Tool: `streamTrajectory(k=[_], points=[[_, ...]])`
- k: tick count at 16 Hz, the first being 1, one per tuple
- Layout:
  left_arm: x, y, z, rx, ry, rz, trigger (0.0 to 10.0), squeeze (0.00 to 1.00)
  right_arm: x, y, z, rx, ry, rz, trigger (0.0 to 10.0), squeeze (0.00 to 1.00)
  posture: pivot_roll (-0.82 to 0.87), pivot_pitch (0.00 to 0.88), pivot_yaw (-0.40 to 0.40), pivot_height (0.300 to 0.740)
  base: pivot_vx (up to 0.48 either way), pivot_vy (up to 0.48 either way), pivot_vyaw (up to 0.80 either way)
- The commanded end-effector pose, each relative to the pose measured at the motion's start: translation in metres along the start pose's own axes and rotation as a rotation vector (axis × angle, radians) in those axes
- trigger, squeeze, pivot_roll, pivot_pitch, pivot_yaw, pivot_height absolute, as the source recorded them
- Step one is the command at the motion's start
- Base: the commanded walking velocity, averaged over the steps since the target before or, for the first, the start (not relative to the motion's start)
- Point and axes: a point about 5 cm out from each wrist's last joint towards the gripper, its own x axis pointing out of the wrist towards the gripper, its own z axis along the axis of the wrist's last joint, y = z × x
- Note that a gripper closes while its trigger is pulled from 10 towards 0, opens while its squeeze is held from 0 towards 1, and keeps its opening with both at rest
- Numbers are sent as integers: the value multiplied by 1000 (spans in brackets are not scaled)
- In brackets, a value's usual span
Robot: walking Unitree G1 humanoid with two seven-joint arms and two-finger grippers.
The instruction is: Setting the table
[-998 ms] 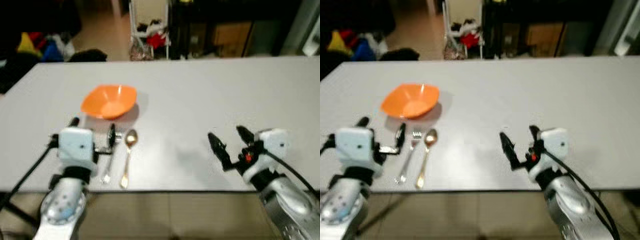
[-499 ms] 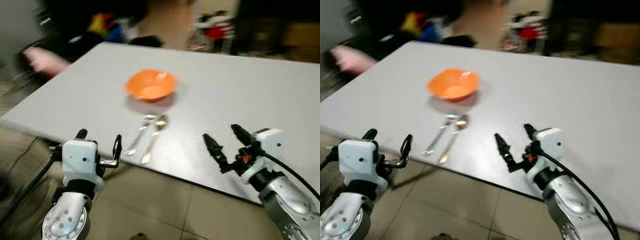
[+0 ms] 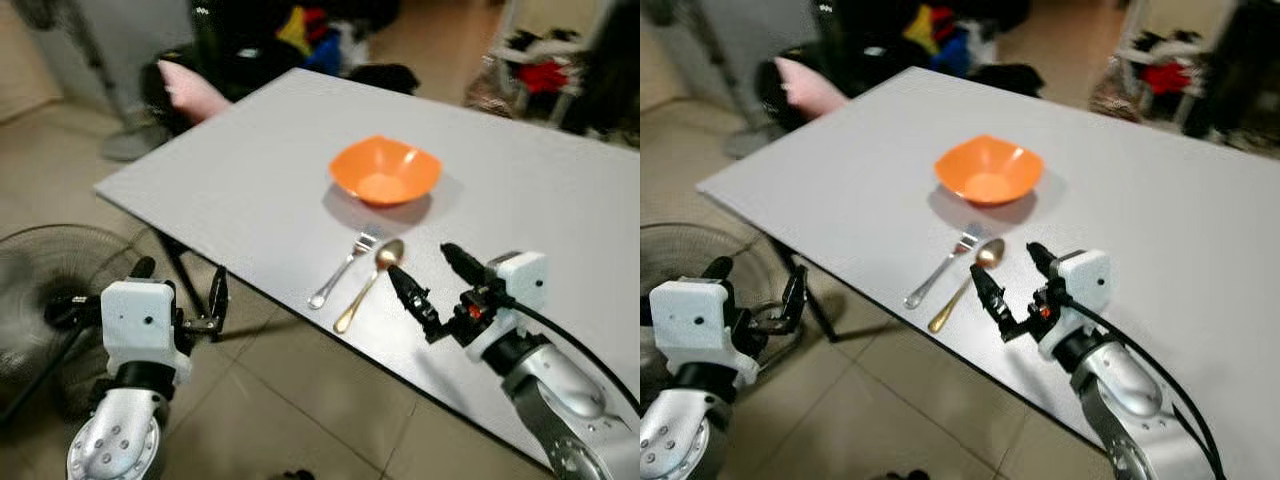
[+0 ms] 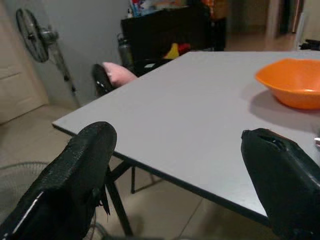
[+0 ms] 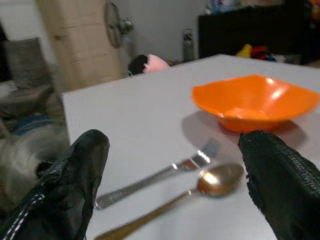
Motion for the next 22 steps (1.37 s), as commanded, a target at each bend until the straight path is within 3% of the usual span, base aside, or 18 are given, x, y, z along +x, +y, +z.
streamTrajectory(k=[1,4,9,14,22], points=[[-1,4,3,3,-7,10,10000,1000,2,-1,-1,6,-8,1,10000,1000,-46,0,77,740,0,0,800],[0,6,6,44,-26,-3,10000,1000,3,-3,-2,17,-18,-17,10000,1000,-42,0,87,740,0,0,800],[0,7,7,37,-24,0,10000,1000,5,-2,-4,53,-33,-47,10000,1000,-32,0,85,740,0,0,800],[4,11,9,71,-28,-6,10000,1000,10,-5,-7,150,-28,-113,10000,1000,-26,0,87,740,0,374,0],[5,11,8,80,-18,-9,10000,1000,12,-4,-3,158,-32,-117,10000,1000,-28,0,86,740,0,408,0]])
